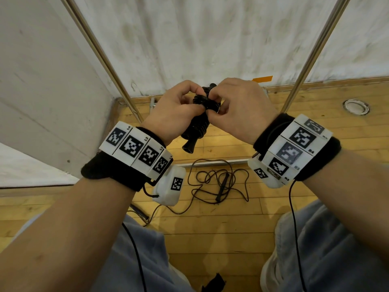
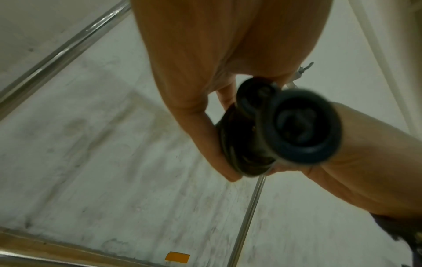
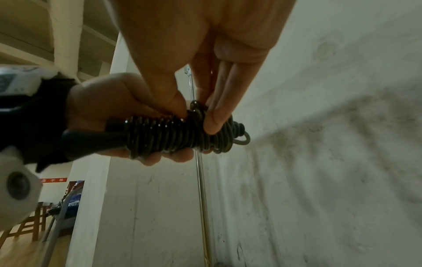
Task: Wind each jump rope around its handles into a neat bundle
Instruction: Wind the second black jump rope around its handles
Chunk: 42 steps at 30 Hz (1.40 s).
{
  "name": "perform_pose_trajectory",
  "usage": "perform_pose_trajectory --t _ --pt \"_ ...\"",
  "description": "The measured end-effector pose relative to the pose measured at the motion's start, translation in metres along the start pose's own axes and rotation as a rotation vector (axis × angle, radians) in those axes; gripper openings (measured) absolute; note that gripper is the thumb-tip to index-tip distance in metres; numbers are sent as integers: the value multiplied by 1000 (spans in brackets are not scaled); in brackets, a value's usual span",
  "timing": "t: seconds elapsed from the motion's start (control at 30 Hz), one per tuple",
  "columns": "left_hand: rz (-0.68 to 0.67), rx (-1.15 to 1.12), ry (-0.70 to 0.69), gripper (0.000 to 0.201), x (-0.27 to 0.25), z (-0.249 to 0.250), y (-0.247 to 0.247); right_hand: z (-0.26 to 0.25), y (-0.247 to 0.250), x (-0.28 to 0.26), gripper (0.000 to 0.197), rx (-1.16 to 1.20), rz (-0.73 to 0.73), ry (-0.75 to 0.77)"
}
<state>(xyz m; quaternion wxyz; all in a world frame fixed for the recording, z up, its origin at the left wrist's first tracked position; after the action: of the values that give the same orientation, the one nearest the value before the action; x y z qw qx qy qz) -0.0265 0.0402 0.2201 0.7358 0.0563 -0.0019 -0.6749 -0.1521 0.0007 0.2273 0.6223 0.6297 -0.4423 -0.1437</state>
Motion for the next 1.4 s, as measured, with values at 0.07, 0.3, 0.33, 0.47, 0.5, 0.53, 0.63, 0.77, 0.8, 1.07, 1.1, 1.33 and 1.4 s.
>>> perform_pose_trajectory --t 0.07,0.3,0.33,0.47,0.5,0.53,0.63,0.77,0.8,1.07,1.1,1.33,1.4 --pt "-4 28 -11 23 1 0 1 2 -1 2 20 -22 -15 2" --pt "5 44 -70 20 3 -2 0 5 2 9 15 0 -36 -14" --pt "10 41 -86 19 3 -2 0 5 3 9 14 6 -30 -12" --pt "51 54 -155 21 4 -1 -3 8 7 10 15 44 25 -25" --pt "63 56 -175 22 4 0 -3 8 7 10 15 50 47 -26" --pt "76 57 -200 22 5 0 -4 7 7 9 15 53 71 -23" --pt "131 72 -279 12 5 4 -2 1 7 4 13 68 137 4" --pt "166 -211 -73 25 12 -3 5 -7 10 1 10 122 230 21" --pt "99 -280 10 32 14 -6 0 -7 10 1 10 132 240 21" --pt "186 -101 54 42 12 -14 -7 -6 -9 1 16 148 173 33" --pt "191 -41 24 42 10 -13 -7 -6 -11 1 16 144 164 26" --pt "156 -8 -79 41 7 -6 -10 -4 -3 7 13 177 212 -14" --pt "170 -52 -103 41 8 -4 -12 -3 4 11 13 200 273 -26"
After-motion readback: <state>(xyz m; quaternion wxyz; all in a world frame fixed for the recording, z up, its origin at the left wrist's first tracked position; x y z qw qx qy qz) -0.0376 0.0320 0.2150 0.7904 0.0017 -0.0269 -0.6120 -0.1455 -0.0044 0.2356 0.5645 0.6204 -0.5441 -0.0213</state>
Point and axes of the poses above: each hand's wrist, its own x-axis towards the middle knuckle, its own y-axis out of the back of the hand, z = x × y, the point moved 4 cm from there along x, towards the middle knuckle, and after that the axes turned 11 degrees about -x, right-handed, at the moved point
